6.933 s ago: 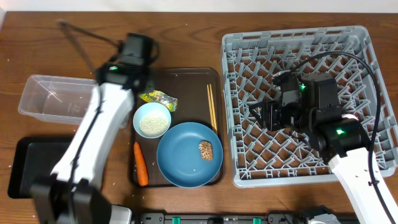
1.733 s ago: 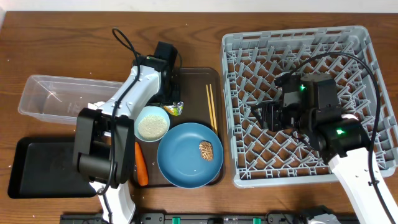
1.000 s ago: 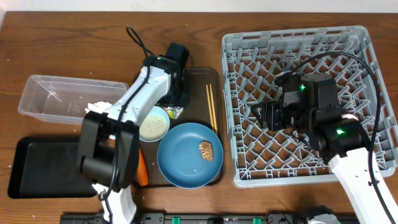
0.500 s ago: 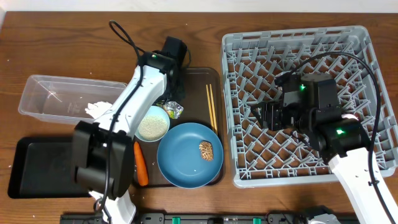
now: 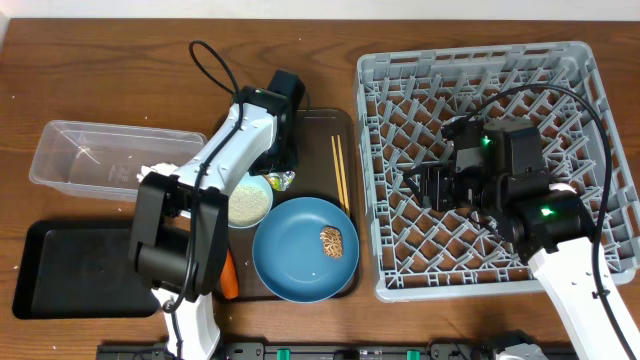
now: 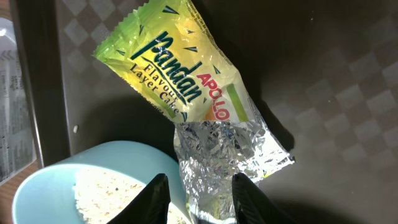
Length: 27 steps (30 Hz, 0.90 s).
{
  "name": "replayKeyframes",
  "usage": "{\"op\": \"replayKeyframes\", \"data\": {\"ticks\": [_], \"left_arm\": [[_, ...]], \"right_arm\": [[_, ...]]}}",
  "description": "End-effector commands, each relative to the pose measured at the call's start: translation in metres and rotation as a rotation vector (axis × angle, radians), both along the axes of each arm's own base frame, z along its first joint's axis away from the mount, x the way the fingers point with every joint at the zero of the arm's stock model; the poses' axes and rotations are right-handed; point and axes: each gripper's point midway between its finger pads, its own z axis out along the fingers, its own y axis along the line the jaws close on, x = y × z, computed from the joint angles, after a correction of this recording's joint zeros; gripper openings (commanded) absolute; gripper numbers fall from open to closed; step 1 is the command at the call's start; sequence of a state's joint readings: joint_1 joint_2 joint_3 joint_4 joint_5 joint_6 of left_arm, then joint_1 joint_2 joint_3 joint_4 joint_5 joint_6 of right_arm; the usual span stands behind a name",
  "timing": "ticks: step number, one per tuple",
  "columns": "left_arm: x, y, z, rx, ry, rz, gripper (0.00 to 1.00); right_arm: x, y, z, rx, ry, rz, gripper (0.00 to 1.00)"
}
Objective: Sort waste into correct bins and load items into the dishwasher rack
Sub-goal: 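Close the left gripper on the yellow Pandan wrapper and lift it, then carry the wrapper left toward the clear plastic bin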
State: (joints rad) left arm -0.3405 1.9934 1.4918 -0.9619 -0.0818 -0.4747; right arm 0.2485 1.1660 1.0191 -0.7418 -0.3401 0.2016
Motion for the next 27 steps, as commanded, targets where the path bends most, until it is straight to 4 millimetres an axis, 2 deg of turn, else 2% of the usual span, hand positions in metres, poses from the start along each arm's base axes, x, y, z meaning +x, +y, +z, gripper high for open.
{"op": "replayKeyframes", "data": {"ticks": [1, 2, 7, 10, 17, 27], "left_arm": [[-0.006, 0.0, -0.011, -0.009, 0.041, 0.015, 0.26], [-0.006, 0.0, -0.011, -0.009, 0.04, 0.015, 0.2], [-0.005, 0.0, -0.011, -0.009, 0.038, 0.014, 0.14], [-0.006, 0.0, -0.011, -0.009, 0.039, 0.014, 0.07], [-0.002, -0.001, -0.006, -0.012, 0.028, -0.045, 0.06], [0.018, -0.006, 0.076, -0.055, -0.169, -0.11, 0.06]], "right_arm": [[-0.001, 0.004, 0.002, 0.004, 0.0, 0.004, 0.64], [-0.001, 0.004, 0.002, 0.004, 0.0, 0.004, 0.64], [-0.001, 0.004, 0.002, 0.004, 0.0, 0.004, 0.64], [-0.001, 0.004, 0.002, 0.004, 0.0, 0.004, 0.64], [-0.001, 0.004, 0.002, 0.004, 0.0, 0.004, 0.64], [-0.001, 0.004, 0.002, 0.004, 0.0, 0.004, 0.65]]}}
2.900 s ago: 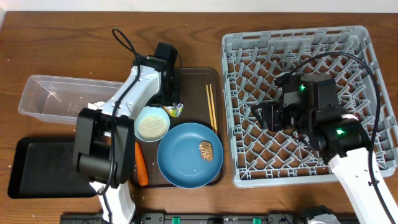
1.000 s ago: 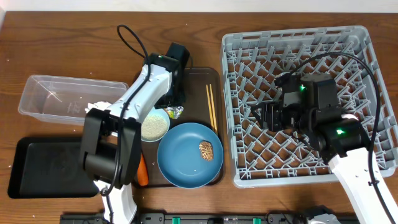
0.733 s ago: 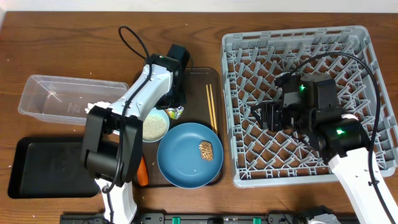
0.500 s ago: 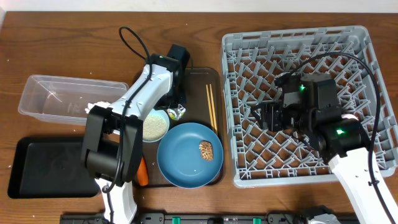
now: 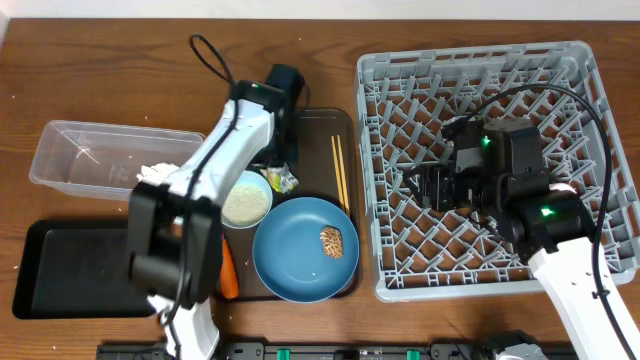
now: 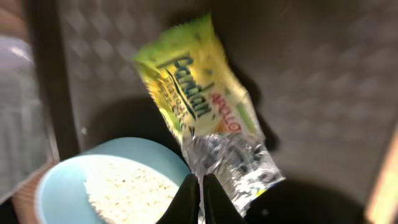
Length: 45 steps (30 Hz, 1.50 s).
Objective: Sort waste into correct bins and load items into the dishwasher rack
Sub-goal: 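Carry the wrapper left toward the clear plastic bin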
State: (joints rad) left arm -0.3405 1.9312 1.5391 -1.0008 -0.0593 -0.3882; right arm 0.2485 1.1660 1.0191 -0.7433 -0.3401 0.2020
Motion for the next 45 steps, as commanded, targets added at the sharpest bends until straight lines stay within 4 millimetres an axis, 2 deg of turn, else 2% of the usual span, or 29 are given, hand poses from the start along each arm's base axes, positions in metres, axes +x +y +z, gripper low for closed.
{"op": "replayKeyframes", "data": {"ticks": [1, 7, 11, 13, 18, 21, 24, 26, 30, 36, 41, 43, 45], "left_arm": [[0.012, 0.001, 0.046, -0.023, -0.13, -0.023, 0.06], [0.009, 0.025, 0.062, 0.078, -0.165, 0.006, 0.06], [0.008, 0.027, 0.072, 0.045, -0.185, 0.019, 0.06], [0.004, 0.021, 0.068, 0.009, -0.16, 0.012, 0.17], [-0.012, -0.005, 0.033, -0.103, -0.037, 0.054, 0.17], [-0.023, -0.019, 0.018, -0.122, 0.031, 0.033, 0.4], [-0.034, -0.024, 0.014, -0.112, 0.069, 0.082, 0.6], [-0.038, -0.027, 0.014, -0.112, 0.076, 0.127, 0.63], [-0.043, -0.031, 0.007, -0.115, 0.082, 0.212, 0.63], [-0.048, -0.028, -0.024, -0.114, 0.092, 0.284, 0.63], [-0.043, -0.031, -0.035, -0.134, 0.062, 0.302, 0.62], [-0.041, -0.032, -0.035, -0.14, 0.052, 0.301, 0.56], [-0.037, -0.033, -0.034, -0.148, 0.039, 0.3, 0.41]], "right_arm": [[-0.001, 0.004, 0.003, 0.004, -0.002, 0.004, 0.65], [-0.002, 0.004, 0.002, 0.002, 0.003, 0.004, 0.66], [-0.002, 0.004, 0.002, 0.003, 0.002, 0.004, 0.66], [-0.001, 0.004, 0.003, 0.004, -0.001, 0.004, 0.66], [-0.002, 0.004, 0.002, 0.003, 0.003, 0.004, 0.66], [-0.005, 0.003, 0.0, -0.001, 0.018, 0.005, 0.66], [-0.006, 0.003, -0.002, -0.004, 0.027, 0.005, 0.67], [-0.006, 0.002, -0.002, -0.004, 0.026, 0.004, 0.67], [-0.006, 0.003, -0.002, -0.004, 0.028, 0.005, 0.67], [-0.008, 0.002, -0.003, -0.006, 0.034, 0.005, 0.67], [-0.007, 0.002, -0.002, -0.005, 0.031, 0.004, 0.68], [-0.007, 0.002, -0.002, -0.005, 0.03, 0.004, 0.68], [-0.007, 0.002, -0.002, -0.005, 0.03, 0.004, 0.68]]}}
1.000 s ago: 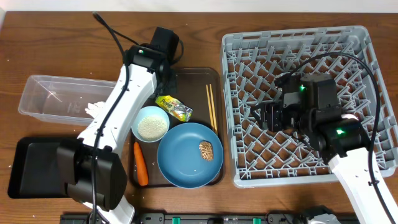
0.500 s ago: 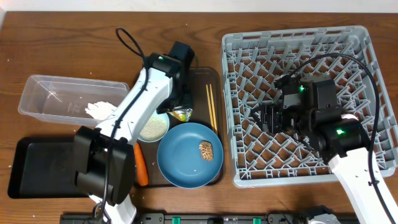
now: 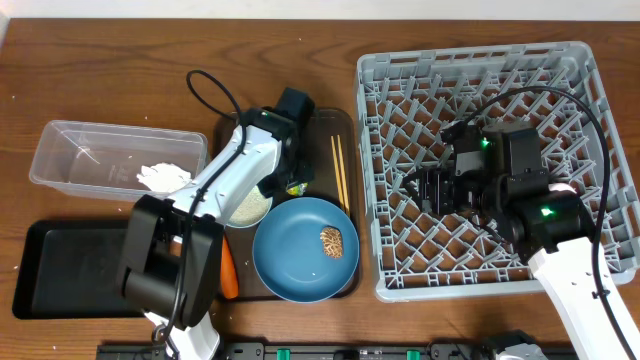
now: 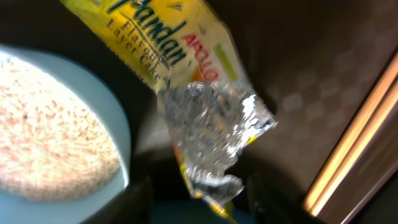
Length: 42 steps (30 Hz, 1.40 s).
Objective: Sort waste into correct bins and load items into the dishwasher rack
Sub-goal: 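Carry the wrapper left toward the clear plastic bin, then open the left gripper to drop the wrapper into the clear bin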
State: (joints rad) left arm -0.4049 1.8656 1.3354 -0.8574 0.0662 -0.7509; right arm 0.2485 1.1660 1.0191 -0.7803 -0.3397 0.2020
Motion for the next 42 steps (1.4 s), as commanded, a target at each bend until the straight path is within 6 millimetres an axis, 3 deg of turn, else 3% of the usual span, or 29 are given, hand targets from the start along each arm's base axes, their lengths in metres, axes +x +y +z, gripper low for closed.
{"op": "replayKeyframes", "data": {"ticks": [1, 10, 15, 16, 18, 19, 23, 27, 31, 35, 38, 42], "left_arm": [[0.001, 0.0, -0.005, 0.004, -0.001, 0.013, 0.4], [0.0, -0.002, -0.008, 0.003, -0.004, 0.007, 0.4], [-0.009, 0.001, -0.026, 0.012, 0.009, 0.004, 0.39], [-0.01, 0.002, -0.029, 0.011, 0.008, 0.004, 0.35], [-0.009, 0.002, -0.03, 0.01, 0.003, 0.005, 0.12], [-0.008, 0.002, -0.029, 0.008, -0.003, 0.006, 0.06], [0.009, -0.006, -0.008, -0.016, -0.064, -0.079, 0.06], [0.026, -0.008, 0.04, -0.006, -0.168, -0.195, 0.06], [0.035, 0.029, 0.096, 0.14, -0.28, -0.146, 0.06], [0.032, 0.098, 0.141, 0.315, -0.368, 0.004, 0.06], [0.019, 0.151, 0.15, 0.358, -0.34, 0.214, 0.06], [0.005, 0.204, 0.132, 0.307, -0.241, 0.438, 0.06]], "right_arm": [[0.0, 0.004, 0.003, 0.005, -0.005, 0.004, 0.68], [-0.001, 0.004, 0.003, 0.004, -0.003, 0.004, 0.69], [-0.001, 0.004, 0.003, 0.004, -0.002, 0.004, 0.69], [-0.001, 0.004, 0.003, 0.004, -0.002, 0.004, 0.69], [-0.001, 0.004, 0.003, 0.004, -0.002, 0.004, 0.69], [-0.001, 0.004, 0.003, 0.004, -0.002, 0.004, 0.69], [-0.001, 0.004, 0.003, 0.004, -0.002, 0.004, 0.7], [-0.001, 0.004, 0.003, 0.003, -0.002, 0.004, 0.7], [-0.001, 0.004, 0.003, 0.004, -0.002, 0.004, 0.7], [0.0, 0.004, 0.003, 0.004, -0.006, 0.004, 0.71], [0.001, 0.003, 0.003, -0.002, -0.008, -0.001, 0.72], [0.002, 0.001, 0.003, -0.009, -0.013, -0.008, 0.72]]}}
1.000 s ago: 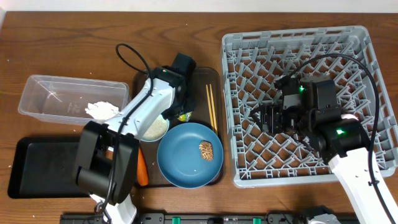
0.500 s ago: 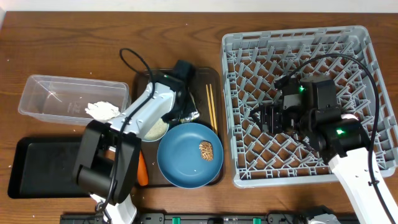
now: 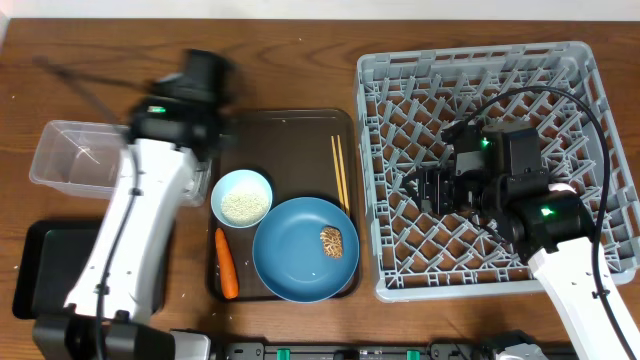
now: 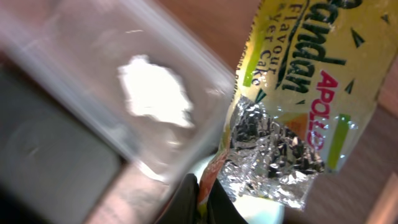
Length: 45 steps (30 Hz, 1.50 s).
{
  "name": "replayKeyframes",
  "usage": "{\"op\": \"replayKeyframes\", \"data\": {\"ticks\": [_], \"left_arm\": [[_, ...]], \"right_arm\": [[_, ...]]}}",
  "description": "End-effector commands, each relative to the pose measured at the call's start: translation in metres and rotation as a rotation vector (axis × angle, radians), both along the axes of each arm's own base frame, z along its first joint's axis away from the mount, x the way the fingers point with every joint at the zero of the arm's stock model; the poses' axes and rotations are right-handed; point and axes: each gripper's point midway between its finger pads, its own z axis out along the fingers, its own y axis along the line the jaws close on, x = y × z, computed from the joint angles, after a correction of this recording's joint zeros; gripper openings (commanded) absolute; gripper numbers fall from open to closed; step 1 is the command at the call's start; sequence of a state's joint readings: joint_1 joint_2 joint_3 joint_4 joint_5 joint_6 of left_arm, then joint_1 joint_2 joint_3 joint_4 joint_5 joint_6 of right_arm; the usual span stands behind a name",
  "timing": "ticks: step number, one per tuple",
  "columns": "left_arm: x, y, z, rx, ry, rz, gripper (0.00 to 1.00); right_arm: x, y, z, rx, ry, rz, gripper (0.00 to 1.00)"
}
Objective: Sort waste into correct bins and load items into the dishwasher rack
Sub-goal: 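Open the left gripper to drop the wrapper into the clear bin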
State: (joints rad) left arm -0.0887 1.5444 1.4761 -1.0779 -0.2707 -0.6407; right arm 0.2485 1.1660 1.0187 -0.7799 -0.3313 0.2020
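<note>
A yellow-green Pandan cake wrapper [image 4: 298, 81] with a torn foil end hangs from my left gripper [image 4: 202, 199], whose jaws are shut on its lower edge. It is in the air next to the clear plastic bin [image 4: 93, 74], which holds a white tissue [image 4: 155, 93]. In the overhead view the left arm [image 3: 160, 140] reaches over the table's upper left by that bin [image 3: 60, 150]. My right gripper [image 3: 420, 188] hovers over the grey dishwasher rack [image 3: 600, 120]; its jaws are too small to read.
A brown tray [image 3: 300, 130] carries a bowl of rice [image 3: 241, 197], a blue plate [image 3: 290, 265] with a food scrap [image 3: 332, 242], a carrot [image 3: 226, 277] and chopsticks [image 3: 340, 172]. A black bin [image 3: 60, 270] lies at the front left.
My left gripper was open around the wrapper lying on the brown tray beside the bowl. It is now shut on the wrapper and has moved left, to the clear bin. The right arm has not moved.
My left gripper stood open over the wrapper on the tray, then shut at its foil end, then open again at another angle beside the bowl. Now it holds the wrapper off the tray near the clear bin. The right arm stayed over the rack throughout.
</note>
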Motion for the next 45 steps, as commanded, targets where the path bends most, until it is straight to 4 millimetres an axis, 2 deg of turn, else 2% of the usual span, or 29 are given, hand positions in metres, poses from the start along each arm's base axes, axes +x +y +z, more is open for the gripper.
{"op": "replayKeyframes", "data": {"ticks": [1, 2, 5, 10, 11, 12, 13, 14, 15, 17, 20, 22, 25, 28, 30, 32, 37, 45], "left_arm": [[-0.011, 0.047, -0.024, -0.037, 0.049, 0.228, 0.06], [-0.015, 0.057, -0.033, -0.065, 0.065, 0.29, 0.06], [-0.021, 0.072, -0.06, -0.181, 0.099, 0.437, 0.06], [-0.013, 0.072, -0.087, -0.346, 0.134, 0.482, 0.07], [-0.013, 0.074, -0.088, -0.346, 0.131, 0.485, 0.17], [-0.013, 0.074, -0.088, -0.346, 0.13, 0.487, 0.36], [-0.012, 0.074, -0.085, -0.346, 0.124, 0.474, 0.49], [-0.011, 0.074, -0.081, -0.345, 0.12, 0.443, 0.66], [-0.009, 0.072, -0.076, -0.349, 0.114, 0.406, 0.75], [-0.01, 0.069, -0.063, -0.35, 0.104, 0.356, 0.78], [-0.013, 0.063, -0.038, -0.335, 0.07, 0.243, 0.78], [-0.015, 0.051, -0.021, -0.319, 0.043, 0.121, 0.78], [-0.017, 0.018, -0.004, -0.28, 0.034, -0.129, 0.78], [-0.02, -0.022, -0.004, -0.254, 0.073, -0.317, 0.76], [-0.023, -0.051, -0.014, -0.242, 0.113, -0.426, 0.73], [-0.028, -0.069, -0.027, -0.21, 0.159, -0.485, 0.67], [-0.038, -0.102, -0.071, -0.172, 0.277, -0.557, 0.5], [-0.037, -0.14, -0.135, -0.152, 0.394, -0.657, 0.37]], "right_arm": [[0.001, 0.003, 0.003, -0.003, -0.012, -0.003, 0.72], [0.002, 0.002, 0.003, -0.003, -0.012, -0.003, 0.72], [0.001, 0.003, 0.003, -0.003, -0.011, -0.003, 0.72], [0.001, 0.003, 0.003, -0.003, -0.011, -0.002, 0.73], [0.001, 0.003, 0.003, -0.003, -0.01, -0.002, 0.73], [0.001, 0.002, 0.003, -0.003, -0.01, -0.002, 0.73], [0.001, 0.002, 0.003, -0.003, -0.009, -0.002, 0.73], [0.001, 0.003, 0.003, -0.004, -0.008, -0.002, 0.73], [0.001, 0.002, 0.003, -0.004, -0.008, -0.002, 0.73], [0.001, 0.002, 0.003, -0.007, -0.011, -0.004, 0.73], [0.003, -0.001, 0.002, -0.02, -0.016, -0.015, 0.74], [0.004, -0.003, 0.002, -0.031, -0.02, -0.023, 0.75], [0.006, -0.004, 0.003, -0.037, -0.028, -0.031, 0.75], [0.008, -0.004, 0.004, -0.034, -0.04, -0.032, 0.76], [0.009, -0.004, 0.005, -0.033, -0.043, -0.032, 0.78], [0.009, -0.004, 0.005, -0.033, -0.043, -0.032, 0.78], [0.006, -0.004, 0.003, -0.037, -0.028, -0.032, 0.79], [0.009, -0.004, 0.005, -0.033, -0.043, -0.032, 0.81]]}}
